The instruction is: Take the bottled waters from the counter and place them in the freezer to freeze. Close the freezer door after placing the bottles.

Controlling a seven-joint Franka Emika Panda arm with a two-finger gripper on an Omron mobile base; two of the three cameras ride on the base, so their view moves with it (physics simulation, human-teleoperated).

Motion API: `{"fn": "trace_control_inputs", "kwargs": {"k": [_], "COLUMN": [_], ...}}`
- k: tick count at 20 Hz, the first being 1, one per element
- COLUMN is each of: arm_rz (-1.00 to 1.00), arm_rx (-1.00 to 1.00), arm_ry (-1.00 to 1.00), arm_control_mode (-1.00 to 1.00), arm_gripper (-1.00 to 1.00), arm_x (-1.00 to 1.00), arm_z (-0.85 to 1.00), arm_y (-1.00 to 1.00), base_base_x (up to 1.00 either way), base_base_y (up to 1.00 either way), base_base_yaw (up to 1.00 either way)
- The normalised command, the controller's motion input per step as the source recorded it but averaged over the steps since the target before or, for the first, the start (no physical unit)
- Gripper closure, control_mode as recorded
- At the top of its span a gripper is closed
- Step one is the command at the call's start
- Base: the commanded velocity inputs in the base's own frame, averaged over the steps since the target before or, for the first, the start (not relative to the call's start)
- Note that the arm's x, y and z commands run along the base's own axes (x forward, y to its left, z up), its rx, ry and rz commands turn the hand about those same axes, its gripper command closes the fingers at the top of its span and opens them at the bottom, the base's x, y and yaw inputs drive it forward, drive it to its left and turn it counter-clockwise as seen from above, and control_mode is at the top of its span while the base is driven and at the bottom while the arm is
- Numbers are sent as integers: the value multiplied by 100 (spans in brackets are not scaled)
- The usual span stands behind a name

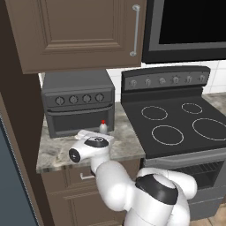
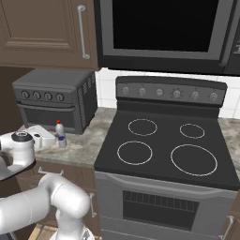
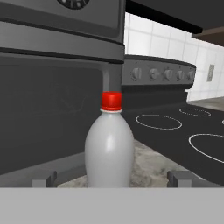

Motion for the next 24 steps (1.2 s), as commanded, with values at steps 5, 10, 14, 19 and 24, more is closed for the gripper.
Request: {"fn": "trace_control_inputs", "kwargs": {"k": [5, 10, 14, 19, 24], "arm_rz": [0, 0, 0, 0, 0], "arm_rx": [0, 0, 0, 0, 0], "arm_ry": [0, 0, 0, 0, 0], "arm_control_mode": [-100, -100, -100, -100, -100], "arm_gripper": [-100, -100, -100, -100, -100], "arm_x": [10, 8, 6, 4, 2], "arm_z": [-2, 0, -1, -3, -3], "arm_y": [-1, 0, -2, -2, -3], "base_base_x": [0, 0, 0, 0, 0], "base_base_y": [0, 0, 0, 0, 0], "base_base_yaw": [0, 0, 0, 0, 0]}}
